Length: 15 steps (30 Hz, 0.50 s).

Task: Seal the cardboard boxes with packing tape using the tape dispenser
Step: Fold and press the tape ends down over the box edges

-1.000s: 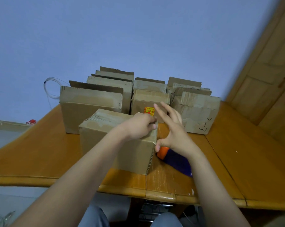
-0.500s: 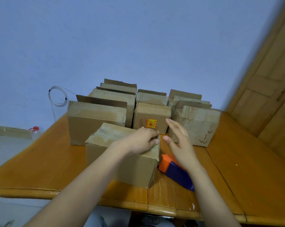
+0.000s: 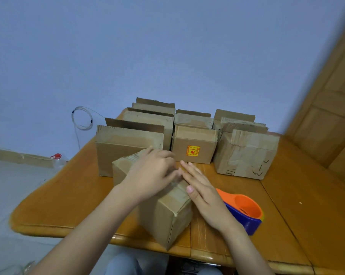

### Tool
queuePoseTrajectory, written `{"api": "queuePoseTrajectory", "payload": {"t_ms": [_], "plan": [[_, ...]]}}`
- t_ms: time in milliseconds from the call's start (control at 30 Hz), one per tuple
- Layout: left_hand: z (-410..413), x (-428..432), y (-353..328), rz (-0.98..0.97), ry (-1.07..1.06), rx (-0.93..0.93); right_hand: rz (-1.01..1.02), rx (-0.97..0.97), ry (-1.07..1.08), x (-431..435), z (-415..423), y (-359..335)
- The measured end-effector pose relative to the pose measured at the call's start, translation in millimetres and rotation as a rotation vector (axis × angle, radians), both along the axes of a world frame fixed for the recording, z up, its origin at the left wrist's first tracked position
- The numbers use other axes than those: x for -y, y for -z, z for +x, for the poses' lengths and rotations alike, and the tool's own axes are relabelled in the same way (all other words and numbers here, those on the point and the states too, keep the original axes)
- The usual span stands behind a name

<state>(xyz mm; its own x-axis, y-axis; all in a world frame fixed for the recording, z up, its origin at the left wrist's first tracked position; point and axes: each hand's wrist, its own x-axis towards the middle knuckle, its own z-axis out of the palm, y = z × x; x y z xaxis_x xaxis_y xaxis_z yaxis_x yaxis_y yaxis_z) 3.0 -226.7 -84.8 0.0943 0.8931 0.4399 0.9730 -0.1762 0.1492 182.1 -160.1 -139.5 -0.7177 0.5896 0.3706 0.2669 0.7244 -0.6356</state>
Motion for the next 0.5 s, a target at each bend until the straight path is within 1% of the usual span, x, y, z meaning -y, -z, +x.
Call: {"api": "queuePoseTrajectory", "payload": {"t_ms": [67,100,167,233,400,500], "plan": [[3,9,4,-0.141,-0.201,-0.046,0.014,0.018,0.021,4,1,0],[4,11,7,-0.226,-0.242,-0.036,0.018,0.026,0.031,5,3,-1],[6,13,12,-0.374,-0.258,-0.001,0.032,0.053,0.050,9,6,-2],[2,12,15,-0.443,-0.223,0.018,0.046,0.080,0.067,16,11,-4],[-5,13,13,-0.462,-0.025,0.039,0.083,0.123,0.085,42,26,-3],[-8,10,12,-0.463,0.099,0.063,0.107,0.098,0.111,58,32,1]]}}
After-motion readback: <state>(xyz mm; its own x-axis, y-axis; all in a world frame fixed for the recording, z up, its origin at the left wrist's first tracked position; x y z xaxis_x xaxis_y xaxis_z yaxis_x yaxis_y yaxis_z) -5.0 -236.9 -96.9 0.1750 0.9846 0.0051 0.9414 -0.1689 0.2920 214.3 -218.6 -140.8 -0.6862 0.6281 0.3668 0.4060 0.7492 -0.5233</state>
